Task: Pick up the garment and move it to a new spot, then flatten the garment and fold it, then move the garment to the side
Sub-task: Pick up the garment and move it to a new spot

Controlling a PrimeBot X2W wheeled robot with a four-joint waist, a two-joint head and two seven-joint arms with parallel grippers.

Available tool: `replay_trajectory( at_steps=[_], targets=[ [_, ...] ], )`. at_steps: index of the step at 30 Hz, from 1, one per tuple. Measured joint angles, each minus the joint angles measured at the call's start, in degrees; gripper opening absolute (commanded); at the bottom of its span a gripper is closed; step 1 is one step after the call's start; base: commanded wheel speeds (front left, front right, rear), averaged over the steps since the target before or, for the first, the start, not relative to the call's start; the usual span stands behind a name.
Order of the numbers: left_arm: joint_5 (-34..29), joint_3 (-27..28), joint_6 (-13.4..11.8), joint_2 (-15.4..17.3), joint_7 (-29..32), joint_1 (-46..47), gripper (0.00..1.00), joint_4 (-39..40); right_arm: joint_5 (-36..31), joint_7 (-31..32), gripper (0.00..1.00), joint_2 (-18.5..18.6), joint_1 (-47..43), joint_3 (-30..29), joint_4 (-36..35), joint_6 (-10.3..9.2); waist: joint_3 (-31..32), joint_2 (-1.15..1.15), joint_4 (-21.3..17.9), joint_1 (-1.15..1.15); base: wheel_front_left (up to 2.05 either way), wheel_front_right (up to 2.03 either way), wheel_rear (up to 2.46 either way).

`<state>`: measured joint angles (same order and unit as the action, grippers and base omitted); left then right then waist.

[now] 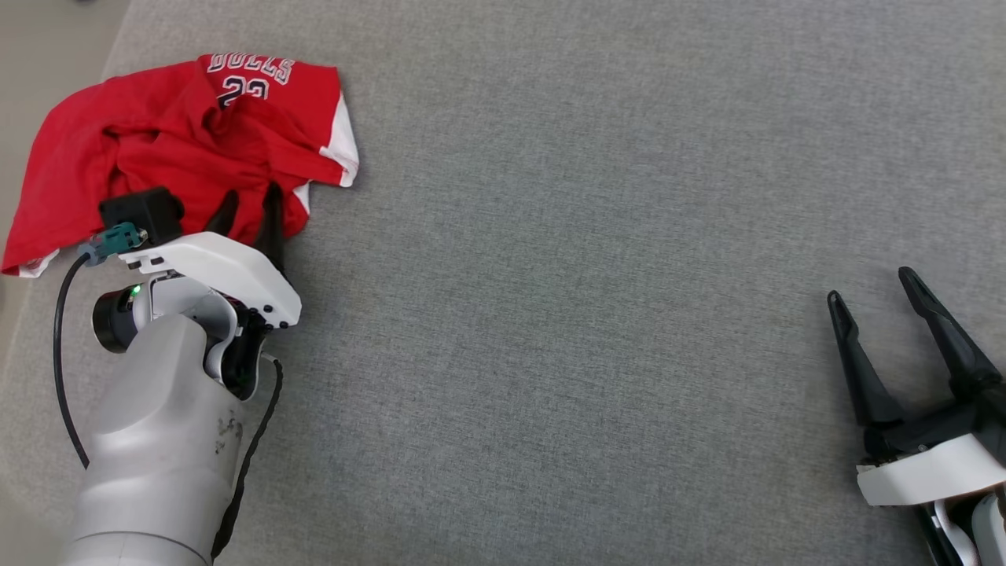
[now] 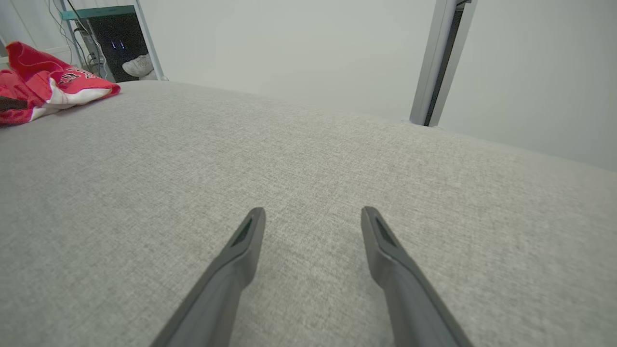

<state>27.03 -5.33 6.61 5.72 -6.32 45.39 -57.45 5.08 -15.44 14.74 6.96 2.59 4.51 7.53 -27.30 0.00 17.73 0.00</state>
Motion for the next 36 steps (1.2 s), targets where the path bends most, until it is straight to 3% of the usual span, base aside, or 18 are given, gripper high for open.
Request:
replay_trajectory(
  at_steps=[1, 7, 12, 17, 23, 29, 33, 36],
  targets=[
    [0.0, -0.3, 0.2, 0.0, -0.3, 0.3, 0.00, -1.0, 0.1, 0.0, 1.00, -0.2, 0.0, -0.3, 0.1, -0.01, 0.1, 0.00, -0.4, 0.00, 0.00, 0.00, 0.00],
    [1.1, -2.5, 0.6, 0.6, -3.1, 0.6, 0.00, -3.7, 1.0, 0.3, 1.00, -2.2, -1.2, -1.3, 1.7, -0.03, 3.5, 0.00, -1.0, 0.00, 0.00, 0.00, 0.00],
    [3.6, -7.4, 0.6, -0.3, -4.6, -1.4, 0.00, 2.5, 1.5, 0.3, 1.00, -4.7, -1.9, -1.9, 2.3, -0.03, 7.1, 0.00, -1.4, 0.00, 0.00, 0.00, 0.00],
    [6.3, -13.9, 0.6, -0.3, -3.2, -6.5, 0.00, 15.1, 1.7, 0.3, 1.00, -7.4, -3.4, -2.3, 3.1, -0.03, 11.2, 0.00, -2.5, 0.00, 0.00, 0.00, 0.00],
    [9.4, -20.5, 0.5, -1.2, 4.4, -13.6, 0.00, 37.5, 2.0, 0.3, 1.00, -9.5, -5.0, -2.5, 3.3, -0.03, 15.0, 0.00, -6.1, 0.00, 0.00, 0.00, 0.00],
    [13.0, -26.5, -6.1, -2.7, 13.8, -18.9, 0.00, 58.2, 2.2, 0.3, 1.00, -10.7, -5.1, -2.4, 3.1, -0.03, 17.0, 0.00, -12.2, 0.00, 0.00, 0.00, 0.00],
    [22.8, -28.5, -11.6, -2.9, 17.0, -22.6, 0.00, 67.3, 2.5, 0.3, 1.00, -11.1, -5.1, -2.4, 3.3, -0.03, 17.3, 0.00, -16.7, 0.00, 0.00, 0.00, 0.00],
    [28.3, -28.1, -16.2, -3.0, 16.4, -23.1, 0.00, 69.3, 2.9, 0.3, 1.00, -11.4, -5.3, -2.6, 3.4, -0.03, 17.1, 0.00, -19.9, 0.00, 0.00, 0.00, 0.00]
  ],
)
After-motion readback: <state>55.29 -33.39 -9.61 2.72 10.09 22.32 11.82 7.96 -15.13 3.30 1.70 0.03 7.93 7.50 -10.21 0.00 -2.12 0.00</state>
